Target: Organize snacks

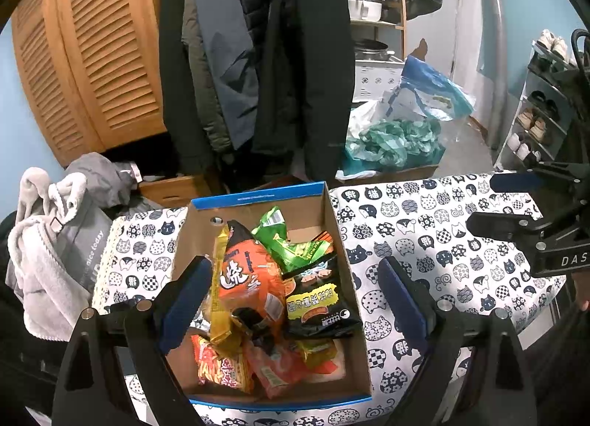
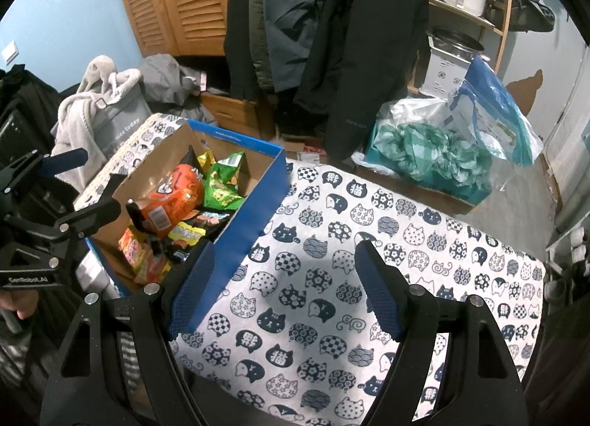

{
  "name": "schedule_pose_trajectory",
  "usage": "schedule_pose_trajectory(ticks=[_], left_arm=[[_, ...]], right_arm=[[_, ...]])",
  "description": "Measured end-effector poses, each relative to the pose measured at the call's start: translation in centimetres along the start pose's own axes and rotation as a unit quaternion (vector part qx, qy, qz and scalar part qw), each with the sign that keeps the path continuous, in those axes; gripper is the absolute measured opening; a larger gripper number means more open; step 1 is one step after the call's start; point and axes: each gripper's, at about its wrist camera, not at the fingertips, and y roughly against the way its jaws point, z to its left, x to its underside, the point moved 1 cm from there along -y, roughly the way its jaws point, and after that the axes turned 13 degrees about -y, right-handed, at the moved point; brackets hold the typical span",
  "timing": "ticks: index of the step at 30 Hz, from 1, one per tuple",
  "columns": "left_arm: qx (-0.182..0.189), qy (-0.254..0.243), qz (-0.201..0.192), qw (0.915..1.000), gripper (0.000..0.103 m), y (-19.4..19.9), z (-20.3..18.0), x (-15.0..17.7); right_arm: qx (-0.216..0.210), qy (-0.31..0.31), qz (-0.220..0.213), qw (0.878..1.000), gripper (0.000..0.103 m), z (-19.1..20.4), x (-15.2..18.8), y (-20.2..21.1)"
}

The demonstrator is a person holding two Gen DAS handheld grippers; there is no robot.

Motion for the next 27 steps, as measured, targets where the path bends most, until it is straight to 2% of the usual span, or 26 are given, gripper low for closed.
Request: schedule_pose_trajectory(ticks=[7, 13, 27], left_arm=[[-0.01, 0.001, 0.016, 0.9998, 0.093, -0.31, 0.4, 0.14], [-0.03, 0.003, 0.004, 0.9995, 0.093, 0.25, 0.6, 0.15], [-0.032, -0.001, 0.002, 0.9995, 0.093, 0.3, 0.09, 0.06]], right_arm=[[0.0, 0.0, 0.001, 1.0, 0.077, -0.04, 0.01, -0.08], [0.0, 0.0, 0.002, 1.0, 0.077, -0.03, 0.06, -0.1], [0.001, 0.0, 0.002, 1.0, 0.077, -0.03, 0.19, -0.13]])
